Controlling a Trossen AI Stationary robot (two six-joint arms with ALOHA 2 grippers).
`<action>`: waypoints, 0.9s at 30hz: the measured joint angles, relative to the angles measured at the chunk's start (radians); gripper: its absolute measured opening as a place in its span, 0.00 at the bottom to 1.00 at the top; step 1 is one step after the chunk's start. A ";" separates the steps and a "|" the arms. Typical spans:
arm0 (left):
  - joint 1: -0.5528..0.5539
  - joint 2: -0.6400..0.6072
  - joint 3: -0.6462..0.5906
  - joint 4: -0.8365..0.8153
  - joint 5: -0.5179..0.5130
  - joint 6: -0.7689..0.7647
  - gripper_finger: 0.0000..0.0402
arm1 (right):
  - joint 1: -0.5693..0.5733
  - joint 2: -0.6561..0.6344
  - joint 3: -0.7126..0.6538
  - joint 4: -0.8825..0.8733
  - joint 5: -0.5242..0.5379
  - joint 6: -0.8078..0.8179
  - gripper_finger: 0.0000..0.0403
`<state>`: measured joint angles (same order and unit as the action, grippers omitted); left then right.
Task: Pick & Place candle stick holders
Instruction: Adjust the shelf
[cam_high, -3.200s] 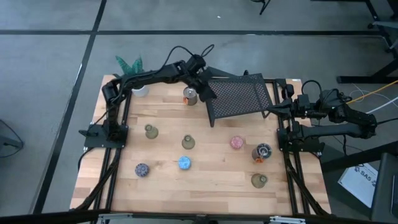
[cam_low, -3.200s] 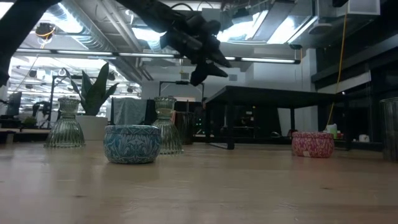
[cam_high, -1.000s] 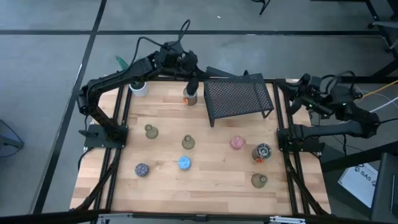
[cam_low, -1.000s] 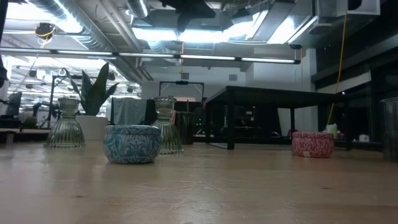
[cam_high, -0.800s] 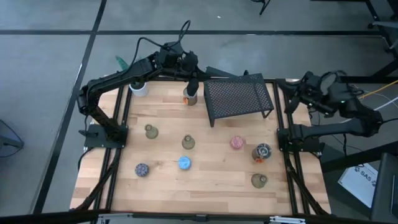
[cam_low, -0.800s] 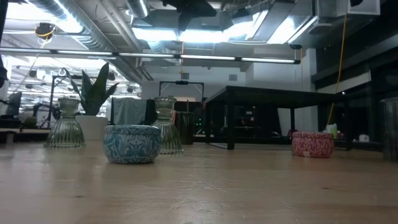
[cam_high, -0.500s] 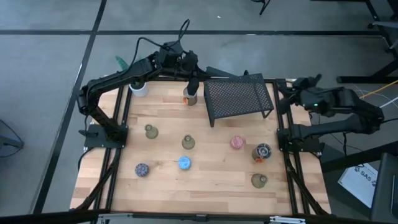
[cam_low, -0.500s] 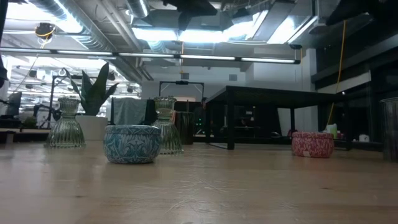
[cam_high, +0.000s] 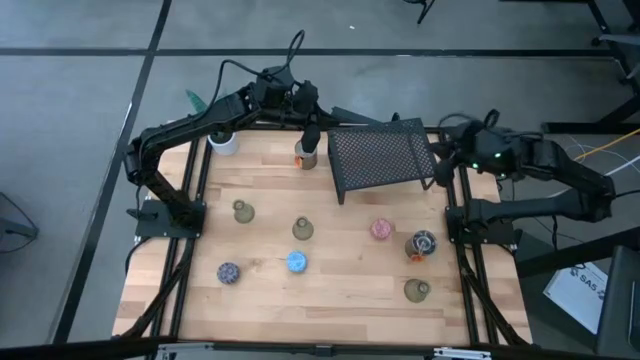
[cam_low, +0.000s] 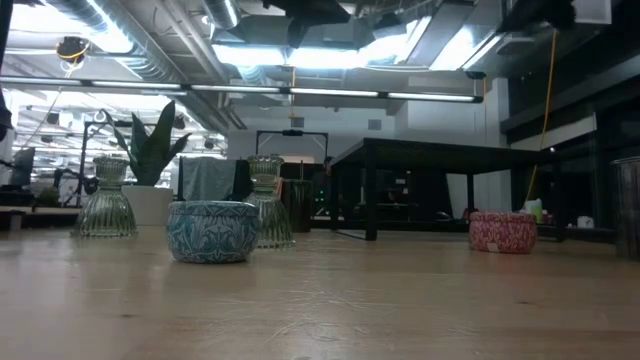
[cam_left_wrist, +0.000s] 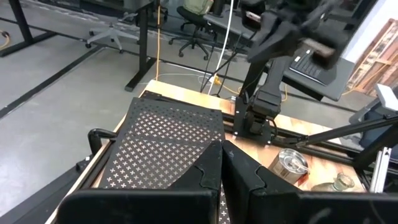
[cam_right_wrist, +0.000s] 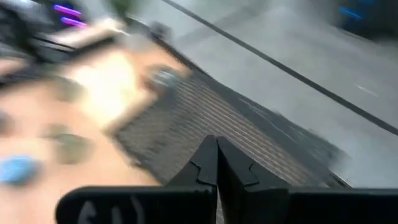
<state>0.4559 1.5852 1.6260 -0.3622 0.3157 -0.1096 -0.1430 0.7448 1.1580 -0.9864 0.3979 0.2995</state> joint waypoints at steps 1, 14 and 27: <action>-0.002 0.000 0.000 0.000 0.000 0.000 0.00 | -0.010 -0.008 0.000 0.052 -0.069 -0.032 0.00; -0.011 0.000 0.000 0.000 0.004 0.017 0.00 | -0.151 -0.012 0.001 0.272 -0.354 -0.110 0.00; -0.011 0.000 0.000 0.000 0.004 0.019 0.00 | -0.375 -0.008 0.001 0.201 -0.384 -0.201 0.00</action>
<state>0.4454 1.5852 1.6260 -0.3626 0.3195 -0.0910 -0.5181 0.7368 1.1587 -0.7854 0.0136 0.0990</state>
